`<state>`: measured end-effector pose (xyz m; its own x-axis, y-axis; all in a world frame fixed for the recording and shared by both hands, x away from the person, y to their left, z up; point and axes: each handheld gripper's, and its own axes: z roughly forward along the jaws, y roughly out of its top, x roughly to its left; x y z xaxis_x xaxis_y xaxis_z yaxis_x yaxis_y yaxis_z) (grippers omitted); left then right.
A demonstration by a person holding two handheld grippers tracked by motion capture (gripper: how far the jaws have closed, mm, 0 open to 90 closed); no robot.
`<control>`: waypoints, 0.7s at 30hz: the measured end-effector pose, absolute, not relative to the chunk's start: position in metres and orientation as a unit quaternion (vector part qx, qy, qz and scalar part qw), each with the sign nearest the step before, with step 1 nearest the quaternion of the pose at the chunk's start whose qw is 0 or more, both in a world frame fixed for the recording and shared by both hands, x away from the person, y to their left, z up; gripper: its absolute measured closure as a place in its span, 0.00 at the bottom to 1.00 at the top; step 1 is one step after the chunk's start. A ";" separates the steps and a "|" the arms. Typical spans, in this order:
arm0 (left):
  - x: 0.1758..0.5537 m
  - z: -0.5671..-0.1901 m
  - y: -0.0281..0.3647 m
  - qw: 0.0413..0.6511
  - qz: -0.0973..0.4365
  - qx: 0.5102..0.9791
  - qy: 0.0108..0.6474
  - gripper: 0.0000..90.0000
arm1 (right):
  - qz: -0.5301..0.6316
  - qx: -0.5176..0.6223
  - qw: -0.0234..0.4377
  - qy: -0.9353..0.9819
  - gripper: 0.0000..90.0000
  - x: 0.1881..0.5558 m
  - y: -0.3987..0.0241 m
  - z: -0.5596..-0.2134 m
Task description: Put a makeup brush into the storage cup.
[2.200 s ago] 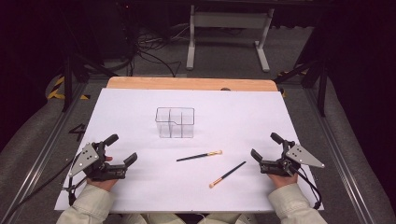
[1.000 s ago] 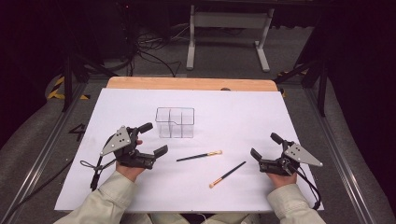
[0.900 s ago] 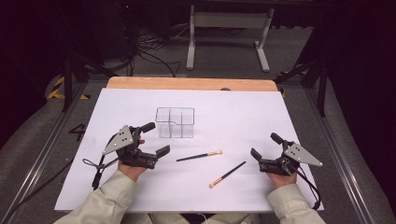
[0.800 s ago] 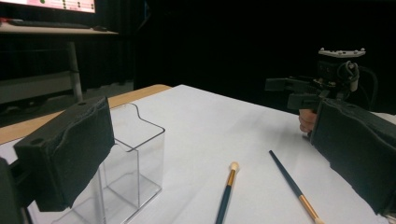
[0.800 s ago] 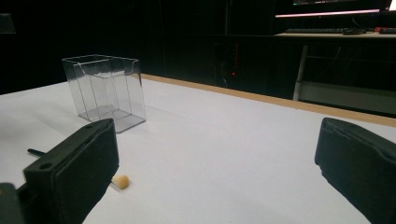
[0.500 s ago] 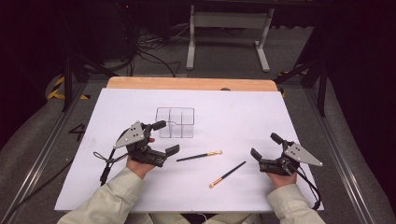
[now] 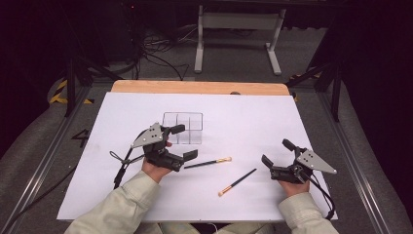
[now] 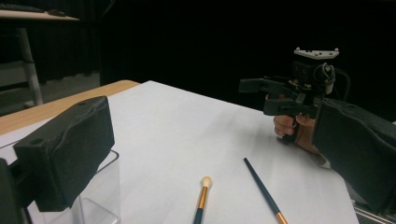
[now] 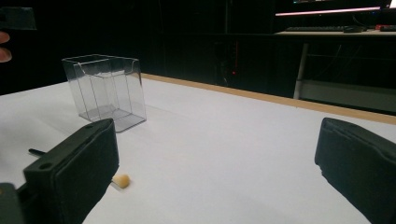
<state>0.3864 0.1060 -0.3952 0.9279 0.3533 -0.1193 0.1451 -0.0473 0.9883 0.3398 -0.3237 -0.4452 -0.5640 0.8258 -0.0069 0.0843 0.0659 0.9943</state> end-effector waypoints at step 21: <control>0.391 -0.364 0.060 0.510 0.048 0.844 0.157 0.06 | 0.587 0.351 0.311 0.660 0.01 0.339 -0.324 -0.445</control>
